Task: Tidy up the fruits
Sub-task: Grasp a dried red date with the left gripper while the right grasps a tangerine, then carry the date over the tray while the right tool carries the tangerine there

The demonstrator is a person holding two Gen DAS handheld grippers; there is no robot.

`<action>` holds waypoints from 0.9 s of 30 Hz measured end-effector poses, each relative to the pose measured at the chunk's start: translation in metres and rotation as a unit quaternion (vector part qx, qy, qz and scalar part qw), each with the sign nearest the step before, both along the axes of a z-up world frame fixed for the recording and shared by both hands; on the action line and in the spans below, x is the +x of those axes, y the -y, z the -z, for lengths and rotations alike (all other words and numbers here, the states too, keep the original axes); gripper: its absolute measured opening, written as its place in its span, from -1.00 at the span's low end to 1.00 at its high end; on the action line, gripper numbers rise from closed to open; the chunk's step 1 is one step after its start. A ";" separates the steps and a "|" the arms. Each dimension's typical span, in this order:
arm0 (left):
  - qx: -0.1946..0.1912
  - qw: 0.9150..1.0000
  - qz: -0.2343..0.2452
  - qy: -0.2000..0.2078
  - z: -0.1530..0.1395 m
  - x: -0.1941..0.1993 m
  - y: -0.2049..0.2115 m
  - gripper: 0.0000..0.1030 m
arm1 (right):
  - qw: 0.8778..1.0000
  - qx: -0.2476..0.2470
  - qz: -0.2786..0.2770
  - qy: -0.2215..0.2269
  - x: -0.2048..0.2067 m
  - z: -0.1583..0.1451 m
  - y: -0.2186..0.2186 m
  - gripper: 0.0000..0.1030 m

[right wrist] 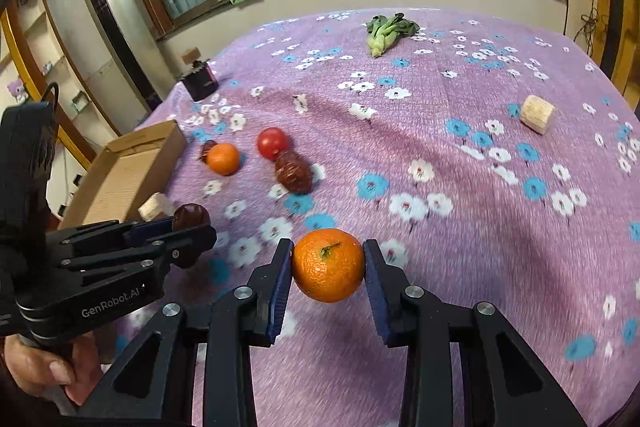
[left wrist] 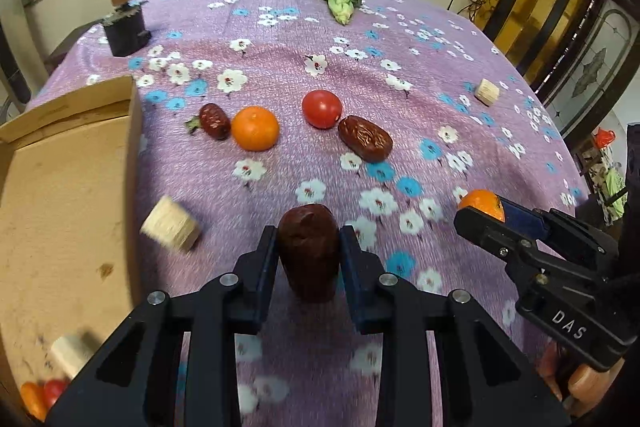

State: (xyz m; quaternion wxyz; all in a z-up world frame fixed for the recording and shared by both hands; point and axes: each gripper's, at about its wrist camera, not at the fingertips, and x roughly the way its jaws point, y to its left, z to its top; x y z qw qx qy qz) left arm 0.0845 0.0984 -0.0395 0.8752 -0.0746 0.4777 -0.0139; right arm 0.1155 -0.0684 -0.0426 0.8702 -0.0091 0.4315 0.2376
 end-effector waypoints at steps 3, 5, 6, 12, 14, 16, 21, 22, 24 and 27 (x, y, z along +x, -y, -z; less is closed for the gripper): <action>0.013 1.000 -0.004 0.010 -0.008 -0.014 -0.002 -0.46 | 1.000 0.013 -0.003 0.001 -0.014 -0.006 0.000 -0.30; 0.018 1.000 -0.008 0.015 -0.012 -0.022 -0.005 -0.46 | 1.000 0.022 -0.005 0.001 -0.023 -0.011 -0.001 -0.30; 0.021 1.000 -0.010 0.018 -0.014 -0.027 -0.007 -0.46 | 1.000 0.026 -0.007 0.002 -0.026 -0.014 -0.002 -0.30; 0.026 0.999 -0.028 0.034 -0.025 -0.052 -0.024 -0.46 | 0.999 0.041 -0.023 0.014 -0.050 -0.031 -0.014 -0.31; 0.028 0.998 -0.033 0.037 -0.027 -0.058 -0.029 -0.46 | 0.999 0.043 -0.028 0.017 -0.056 -0.035 -0.018 -0.31; 0.029 0.998 -0.038 0.041 -0.030 -0.065 -0.033 -0.46 | 0.998 0.043 -0.034 0.021 -0.062 -0.039 -0.023 -0.31; 0.032 0.997 -0.049 0.046 -0.032 -0.079 -0.044 -0.46 | 0.998 0.042 -0.045 0.025 -0.070 -0.044 -0.034 -0.31; 0.034 0.997 -0.050 0.046 -0.032 -0.080 -0.045 -0.46 | 0.998 0.043 -0.047 0.025 -0.072 -0.045 -0.036 -0.31; 0.036 0.997 -0.054 0.045 -0.032 -0.084 -0.050 -0.46 | 0.997 0.043 -0.052 0.026 -0.075 -0.046 -0.040 -0.31; 0.040 0.996 -0.063 0.045 -0.032 -0.090 -0.058 -0.46 | 0.997 0.044 -0.059 0.027 -0.079 -0.049 -0.046 -0.31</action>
